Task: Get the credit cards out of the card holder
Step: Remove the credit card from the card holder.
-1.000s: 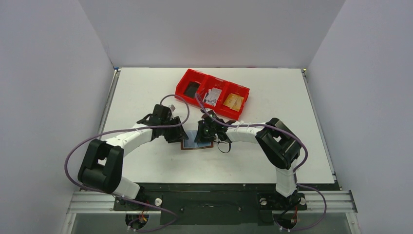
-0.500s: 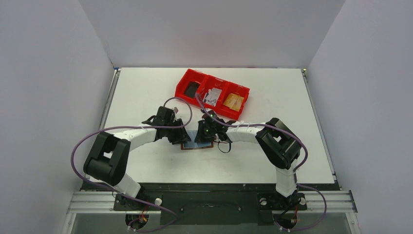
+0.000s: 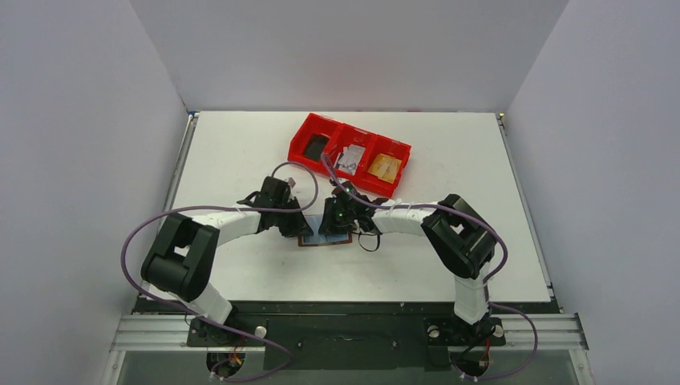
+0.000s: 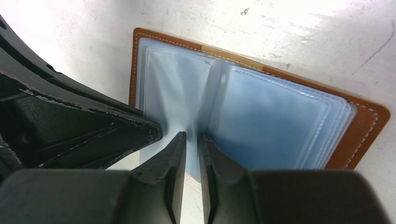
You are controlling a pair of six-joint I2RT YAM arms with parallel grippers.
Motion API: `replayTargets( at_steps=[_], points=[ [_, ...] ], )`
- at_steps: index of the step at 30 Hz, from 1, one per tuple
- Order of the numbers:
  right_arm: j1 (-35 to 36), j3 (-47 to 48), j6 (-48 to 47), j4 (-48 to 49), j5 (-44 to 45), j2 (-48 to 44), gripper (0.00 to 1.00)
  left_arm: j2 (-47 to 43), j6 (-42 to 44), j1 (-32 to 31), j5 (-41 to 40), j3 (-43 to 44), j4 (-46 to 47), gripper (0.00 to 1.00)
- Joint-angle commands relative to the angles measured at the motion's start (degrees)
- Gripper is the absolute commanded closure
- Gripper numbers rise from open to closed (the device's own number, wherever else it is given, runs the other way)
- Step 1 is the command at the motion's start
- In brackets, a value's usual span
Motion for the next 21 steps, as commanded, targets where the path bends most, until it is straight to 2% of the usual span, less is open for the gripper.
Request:
replayTargets(
  at_steps=[1, 5, 7, 14, 21],
  points=[
    [0.9, 0.3, -1.9, -8.7, 2.6, -2.2, 0.76, -4.3, -1.0, -0.7, -1.5, -1.1, 0.0, 1.00],
    [0.9, 2.2, -2.0, -10.5, 3.7, -6.2, 0.61, -8.2, -2.5, -1.6, -3.5, -2.2, -1.7, 1.00],
    [0.8, 2.9, -1.8, -11.6, 4.5, -8.1, 0.59, -10.0, -3.3, -2.4, -4.4, -2.6, -2.3, 1.00],
    [0.0, 2.2, -0.4, -13.5, 7.4, -14.2, 0.55, -11.3, -3.9, -4.2, -4.6, -1.3, -3.1, 1.00],
    [-1.4, -0.3, -0.1, -14.4, 10.4, -19.5, 0.55, -7.9, -3.8, -7.1, -4.7, 3.1, -3.0, 1.00]
  ],
)
